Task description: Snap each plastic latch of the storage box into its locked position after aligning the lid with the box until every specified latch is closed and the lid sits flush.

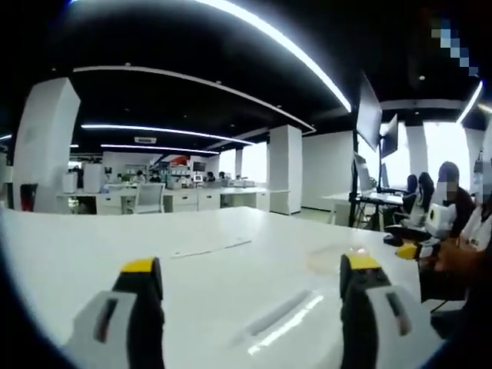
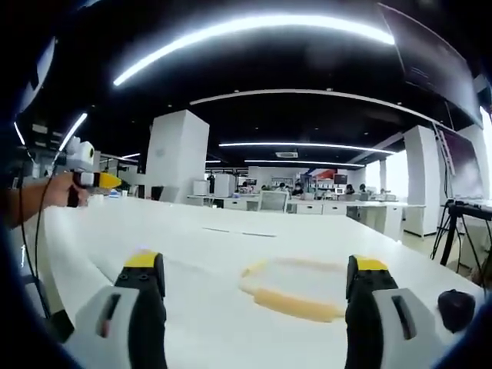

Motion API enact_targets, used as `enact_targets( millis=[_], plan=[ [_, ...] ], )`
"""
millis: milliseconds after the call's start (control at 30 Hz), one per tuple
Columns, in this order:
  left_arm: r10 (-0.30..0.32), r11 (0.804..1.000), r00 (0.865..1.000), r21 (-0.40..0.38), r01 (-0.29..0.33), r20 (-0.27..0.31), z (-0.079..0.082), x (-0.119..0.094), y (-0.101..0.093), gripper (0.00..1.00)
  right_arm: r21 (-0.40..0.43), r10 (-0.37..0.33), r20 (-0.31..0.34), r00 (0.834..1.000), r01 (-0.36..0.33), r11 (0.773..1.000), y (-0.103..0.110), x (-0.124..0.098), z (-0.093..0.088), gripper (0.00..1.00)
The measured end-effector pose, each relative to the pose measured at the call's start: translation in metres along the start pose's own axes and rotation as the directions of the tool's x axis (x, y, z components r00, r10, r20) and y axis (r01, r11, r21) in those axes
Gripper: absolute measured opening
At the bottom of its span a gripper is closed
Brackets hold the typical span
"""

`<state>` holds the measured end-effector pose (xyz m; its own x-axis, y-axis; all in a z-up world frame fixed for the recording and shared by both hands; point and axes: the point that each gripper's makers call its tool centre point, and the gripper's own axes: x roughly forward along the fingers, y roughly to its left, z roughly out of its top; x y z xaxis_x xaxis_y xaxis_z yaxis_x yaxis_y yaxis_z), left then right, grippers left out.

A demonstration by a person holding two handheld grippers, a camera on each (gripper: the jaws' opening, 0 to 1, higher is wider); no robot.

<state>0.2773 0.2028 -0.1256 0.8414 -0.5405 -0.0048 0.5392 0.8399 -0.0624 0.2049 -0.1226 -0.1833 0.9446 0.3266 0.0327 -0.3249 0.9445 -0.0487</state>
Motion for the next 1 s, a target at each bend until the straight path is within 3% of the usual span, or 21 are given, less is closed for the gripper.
enact_targets(
  millis=[1000],
  plan=[
    [-0.071,0.997,0.997,0.032,0.071,-0.008,0.005,0.031,-0.014,0.97,-0.021,0.0,-0.033,0.999,0.0,1.0,0.003,0.002,-0.006,0.99]
  ],
)
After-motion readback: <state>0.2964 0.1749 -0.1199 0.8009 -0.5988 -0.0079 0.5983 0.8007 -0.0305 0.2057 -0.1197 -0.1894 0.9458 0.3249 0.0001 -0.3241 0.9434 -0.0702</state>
